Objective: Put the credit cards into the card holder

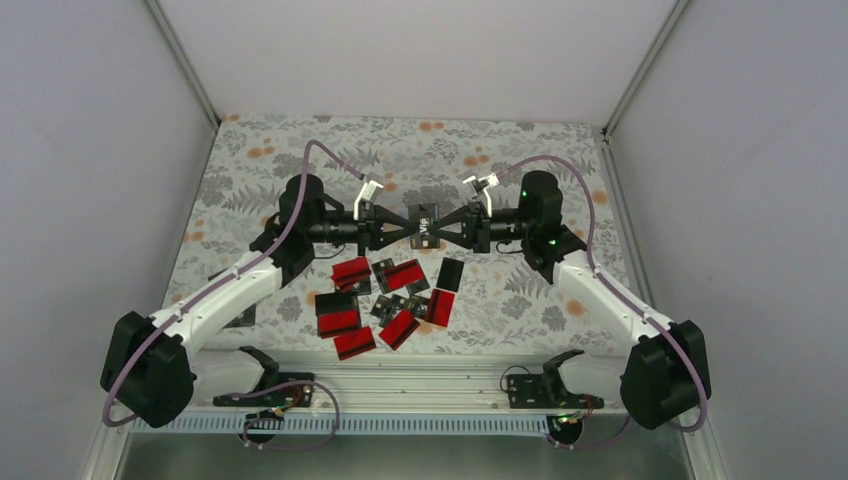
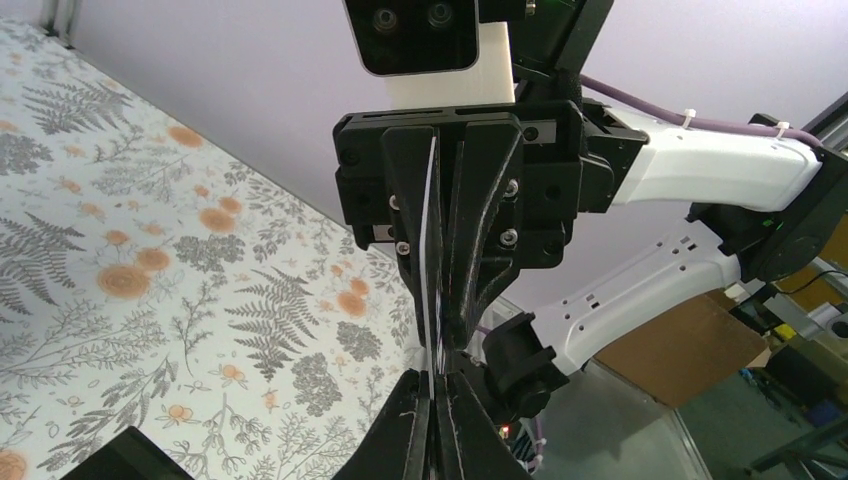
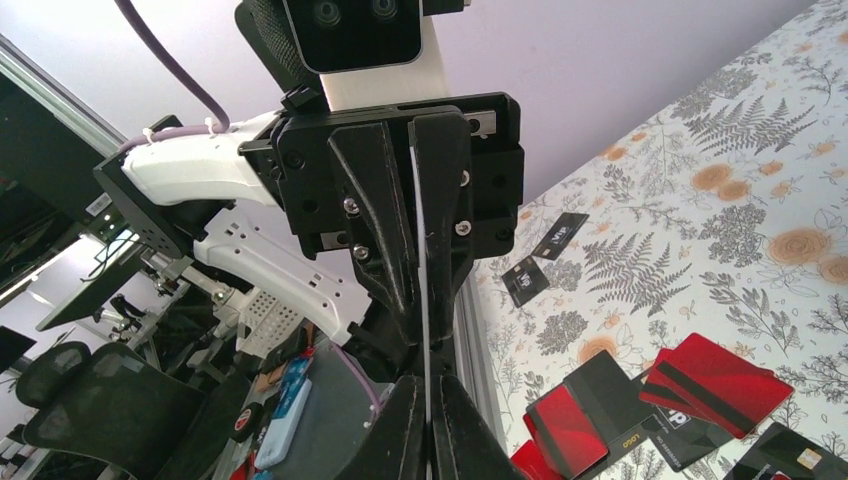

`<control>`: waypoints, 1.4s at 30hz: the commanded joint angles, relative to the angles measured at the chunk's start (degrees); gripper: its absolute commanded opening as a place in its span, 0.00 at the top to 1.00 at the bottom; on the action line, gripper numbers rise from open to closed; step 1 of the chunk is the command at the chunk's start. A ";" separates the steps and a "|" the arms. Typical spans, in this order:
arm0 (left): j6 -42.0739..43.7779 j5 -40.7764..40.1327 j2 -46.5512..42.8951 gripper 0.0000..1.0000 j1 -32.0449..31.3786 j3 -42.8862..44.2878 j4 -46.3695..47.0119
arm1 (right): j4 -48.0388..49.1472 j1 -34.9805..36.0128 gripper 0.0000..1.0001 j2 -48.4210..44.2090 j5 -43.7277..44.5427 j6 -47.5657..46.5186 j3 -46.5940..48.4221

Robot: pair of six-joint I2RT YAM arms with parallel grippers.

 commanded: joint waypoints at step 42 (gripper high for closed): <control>-3.61 -21.61 17.40 0.98 2.08 4.92 -5.79 | -17.55 -7.23 0.32 9.18 32.21 -3.87 6.00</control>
